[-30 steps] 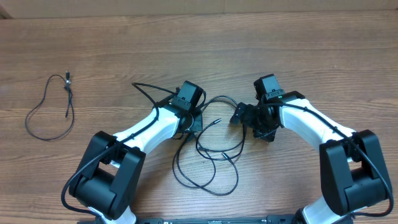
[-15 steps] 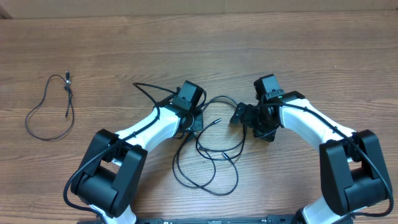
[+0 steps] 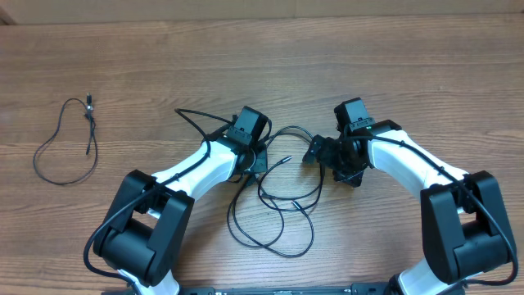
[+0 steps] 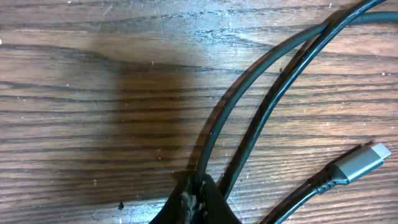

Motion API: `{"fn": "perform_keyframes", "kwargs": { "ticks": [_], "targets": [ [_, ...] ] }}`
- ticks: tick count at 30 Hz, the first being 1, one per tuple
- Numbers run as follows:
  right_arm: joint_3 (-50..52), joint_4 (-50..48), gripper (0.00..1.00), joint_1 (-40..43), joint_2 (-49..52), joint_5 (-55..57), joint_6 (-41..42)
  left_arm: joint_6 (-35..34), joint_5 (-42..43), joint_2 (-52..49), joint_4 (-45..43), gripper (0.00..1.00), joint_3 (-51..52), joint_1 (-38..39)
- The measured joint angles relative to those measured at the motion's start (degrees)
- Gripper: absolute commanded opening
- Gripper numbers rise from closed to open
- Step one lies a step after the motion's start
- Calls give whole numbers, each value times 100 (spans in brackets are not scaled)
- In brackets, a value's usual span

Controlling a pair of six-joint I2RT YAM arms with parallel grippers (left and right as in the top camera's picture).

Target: Untangle cables

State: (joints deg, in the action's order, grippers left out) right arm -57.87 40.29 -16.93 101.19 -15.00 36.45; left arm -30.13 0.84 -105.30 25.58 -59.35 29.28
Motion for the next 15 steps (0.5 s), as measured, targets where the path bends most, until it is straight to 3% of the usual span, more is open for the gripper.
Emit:
{"fn": "perform_keyframes", "kwargs": {
  "ticks": [15],
  "targets": [
    [0, 0, 100, 0, 0, 2, -2, 2, 254, 0, 55, 4, -15, -2]
  ]
}}
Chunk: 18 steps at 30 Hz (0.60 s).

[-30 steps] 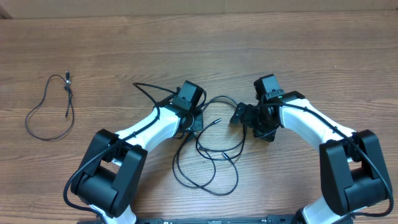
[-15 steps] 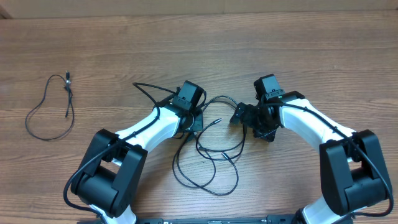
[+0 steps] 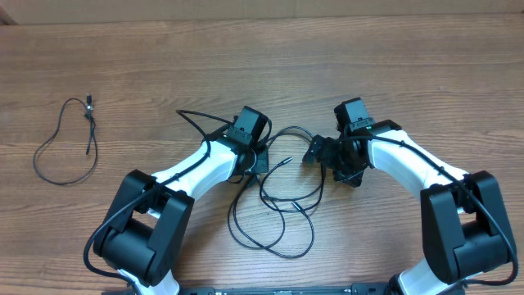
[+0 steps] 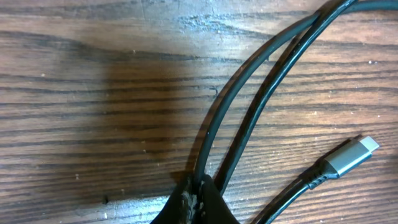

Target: Untangle cables

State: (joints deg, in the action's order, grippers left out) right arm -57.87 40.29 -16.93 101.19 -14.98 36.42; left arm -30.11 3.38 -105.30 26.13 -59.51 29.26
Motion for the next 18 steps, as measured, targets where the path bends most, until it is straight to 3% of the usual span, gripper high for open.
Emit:
{"fn": "perform_keyframes", "kwargs": {
  "ticks": [11, 18],
  "targets": [
    [0, 0, 100, 0, 0, -2, 2, 0, 92, 0, 28, 4, -4, 0],
    [0, 2, 100, 0, 0, -2, 2, 142, 146, 0, 739, 4, -210, -11]
  ]
}}
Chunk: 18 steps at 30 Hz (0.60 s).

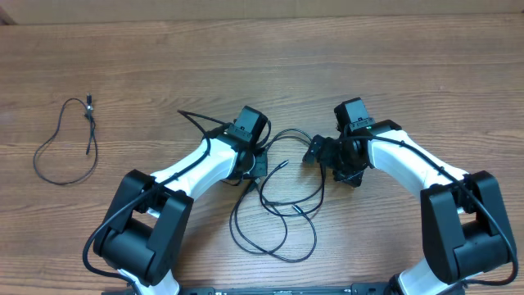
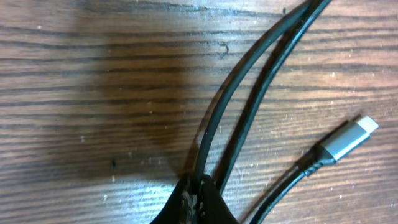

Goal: Untangle cables
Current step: 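Swing the left gripper leftward and up, stretching the held cable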

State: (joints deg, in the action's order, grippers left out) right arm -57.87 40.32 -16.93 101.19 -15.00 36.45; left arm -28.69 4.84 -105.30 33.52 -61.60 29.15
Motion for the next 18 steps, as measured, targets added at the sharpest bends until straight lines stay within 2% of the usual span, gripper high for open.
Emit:
{"fn": "perform_keyframes", "kwargs": {
  "ticks": [6, 18],
  "targets": [
    [0, 2, 100, 0, 0, 0, -4, 181, -142, 367, 328, 4, -133, 0],
    [0, -2, 100, 0, 0, 2, -7, 435, -271, 2686, 293, 4, -177, 0]
  ]
}}
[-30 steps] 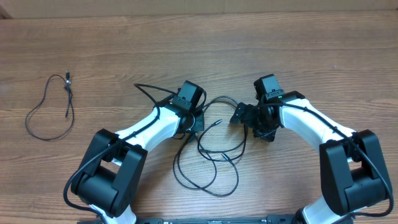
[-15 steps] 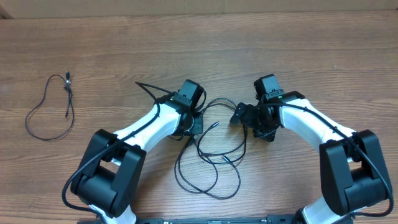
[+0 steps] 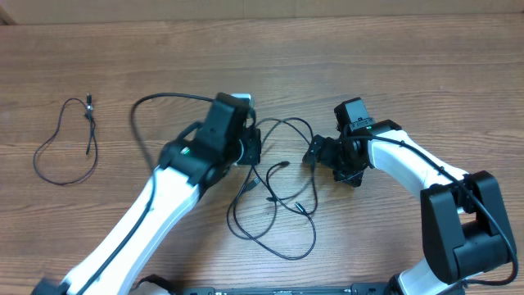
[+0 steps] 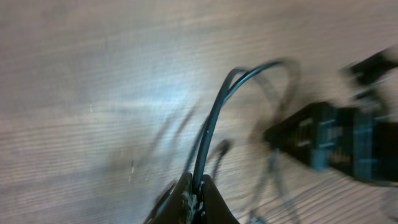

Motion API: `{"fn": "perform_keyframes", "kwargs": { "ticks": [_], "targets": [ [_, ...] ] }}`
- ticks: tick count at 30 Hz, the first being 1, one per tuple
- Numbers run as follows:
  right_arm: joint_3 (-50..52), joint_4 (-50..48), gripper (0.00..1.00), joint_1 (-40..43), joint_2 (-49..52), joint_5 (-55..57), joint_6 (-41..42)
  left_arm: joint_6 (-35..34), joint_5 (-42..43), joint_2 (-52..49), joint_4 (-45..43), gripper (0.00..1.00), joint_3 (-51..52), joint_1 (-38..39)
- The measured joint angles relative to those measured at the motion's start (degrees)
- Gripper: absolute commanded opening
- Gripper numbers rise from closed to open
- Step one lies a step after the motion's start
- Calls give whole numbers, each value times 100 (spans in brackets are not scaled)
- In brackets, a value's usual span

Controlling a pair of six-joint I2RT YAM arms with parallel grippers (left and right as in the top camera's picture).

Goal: Untangle cables
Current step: 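Swing the left gripper leftward and up, stretching the held cable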

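Observation:
A black cable (image 3: 274,215) lies in tangled loops at the table's middle, and its silver plug (image 3: 282,165) rests among them. My left gripper (image 4: 194,196) is shut on one strand (image 4: 210,127), held well above the wood; the view is blurred. In the overhead view the left gripper (image 3: 248,153) is at the tangle's upper left, and a long arc of cable (image 3: 139,105) swings out to the left behind it. My right gripper (image 3: 313,152) sits low at the tangle's right side and looks shut on the cable, which runs into its tip.
A second, thin black cable (image 3: 64,147) with a small jack plug (image 3: 88,102) lies in a loop by itself at the far left. The wooden table (image 3: 409,65) stretches wide behind both arms.
My left gripper has risen off the table and shifted left with the strand still in it. A long arc of cable now trails out to the left. The right arm has not moved.
My left gripper was low on the wood, shut on a strand beside the silver plug. Over the following two moments it crept slightly and the loops shifted a little. Now it is raised, the cable is drawn up and leftward, and the right gripper has stayed put.

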State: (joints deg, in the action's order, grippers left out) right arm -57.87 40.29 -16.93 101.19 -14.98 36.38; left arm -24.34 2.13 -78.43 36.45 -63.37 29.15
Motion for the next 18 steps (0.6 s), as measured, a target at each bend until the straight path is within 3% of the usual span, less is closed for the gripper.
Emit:
{"fn": "perform_keyframes", "kwargs": {
  "ticks": [12, 18],
  "targets": [
    [0, 0, 100, 0, 0, -2, 2, 50, -50, 2306, -997, 4, -28, 0],
    [0, -4, 100, 2, 0, -9, -28, 52, -33, 2837, -1156, 4, -44, 0]
  ]
}}
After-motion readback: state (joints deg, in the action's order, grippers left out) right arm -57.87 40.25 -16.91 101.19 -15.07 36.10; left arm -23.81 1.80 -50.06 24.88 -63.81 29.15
